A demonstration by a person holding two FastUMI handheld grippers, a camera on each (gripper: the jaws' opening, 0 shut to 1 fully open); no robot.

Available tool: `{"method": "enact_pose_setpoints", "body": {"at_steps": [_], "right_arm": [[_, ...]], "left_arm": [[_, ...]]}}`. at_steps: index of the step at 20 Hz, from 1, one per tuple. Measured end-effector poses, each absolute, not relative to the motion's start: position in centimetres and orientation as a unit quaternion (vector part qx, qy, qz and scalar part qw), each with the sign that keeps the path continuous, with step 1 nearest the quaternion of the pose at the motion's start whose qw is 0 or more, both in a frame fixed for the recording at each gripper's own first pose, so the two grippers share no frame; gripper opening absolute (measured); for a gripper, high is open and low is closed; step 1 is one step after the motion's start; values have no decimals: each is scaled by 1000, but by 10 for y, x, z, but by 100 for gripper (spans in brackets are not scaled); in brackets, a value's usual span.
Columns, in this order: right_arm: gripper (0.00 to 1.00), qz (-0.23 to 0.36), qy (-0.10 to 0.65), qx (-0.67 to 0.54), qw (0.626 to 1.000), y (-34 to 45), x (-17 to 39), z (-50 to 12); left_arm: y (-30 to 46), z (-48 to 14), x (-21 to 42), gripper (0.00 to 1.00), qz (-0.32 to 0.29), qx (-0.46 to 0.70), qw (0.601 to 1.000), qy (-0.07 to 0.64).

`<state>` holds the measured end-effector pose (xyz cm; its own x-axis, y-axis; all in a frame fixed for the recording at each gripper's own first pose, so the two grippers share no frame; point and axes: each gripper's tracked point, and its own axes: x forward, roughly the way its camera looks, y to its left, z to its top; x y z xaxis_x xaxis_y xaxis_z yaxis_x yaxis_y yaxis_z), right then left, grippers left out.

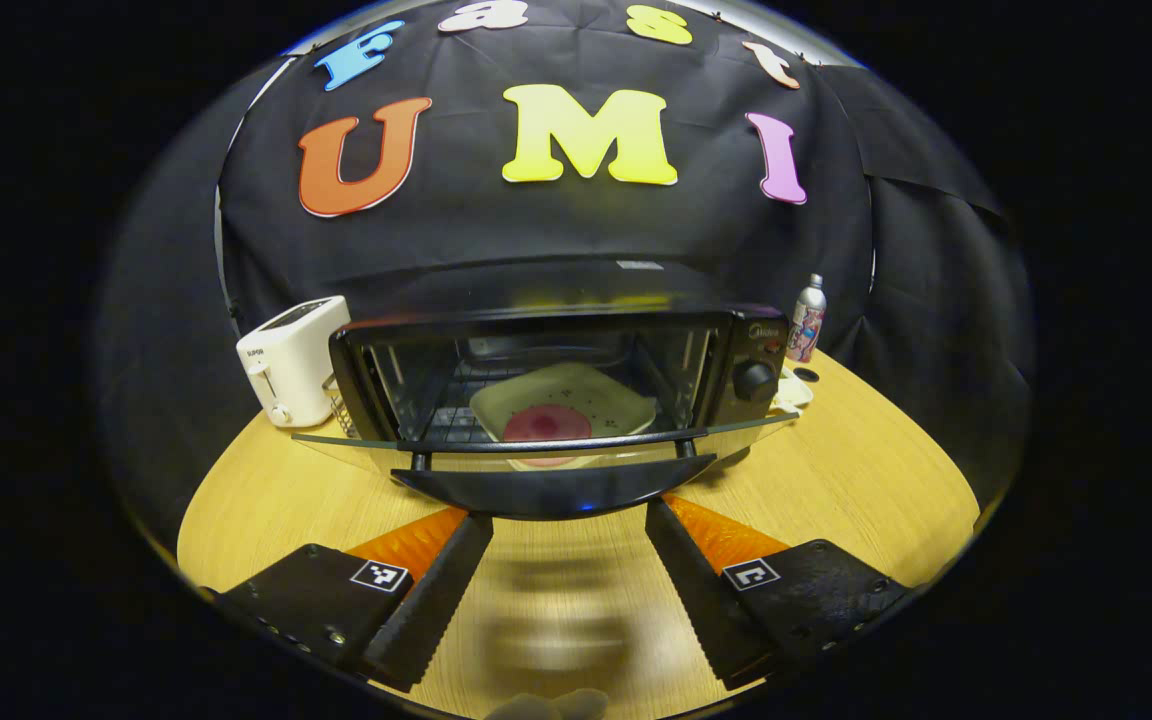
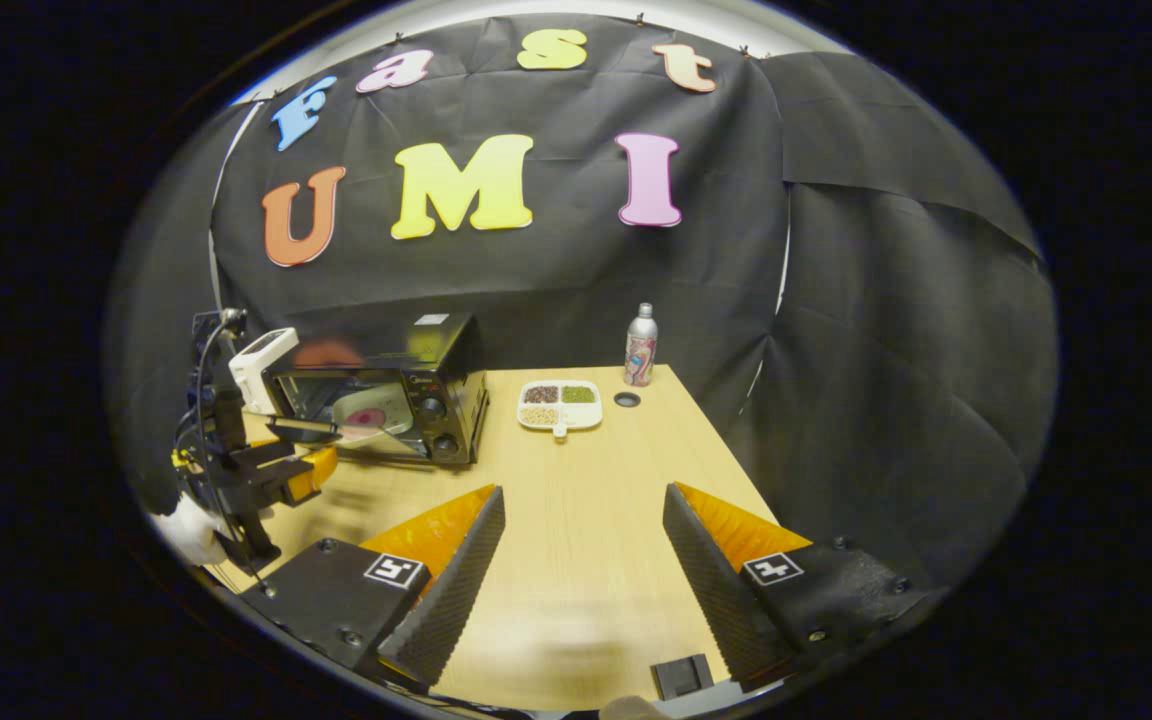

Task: Open the electric oven with the left hand, put the food in, and close the electric oven.

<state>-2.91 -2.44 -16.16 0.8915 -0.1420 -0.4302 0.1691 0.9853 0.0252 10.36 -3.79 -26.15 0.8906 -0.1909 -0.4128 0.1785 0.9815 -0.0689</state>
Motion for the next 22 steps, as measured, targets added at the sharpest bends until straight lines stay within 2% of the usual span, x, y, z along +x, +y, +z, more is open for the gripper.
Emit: {"method": "enact_pose_setpoints", "body": {"at_steps": [13,17,22], "right_arm": [[96,-80,208,26,975,-21,-34,-149],[96,-77,184,29,980,-11,-40,-127],[96,-73,140,29,987,15,-48,-93]], "left_arm": [[-47,-251,90,98,-105,-9,973,207],[-46,-216,62,98,-116,-17,976,182],[-25,-133,13,98,-120,-29,986,111]]}}
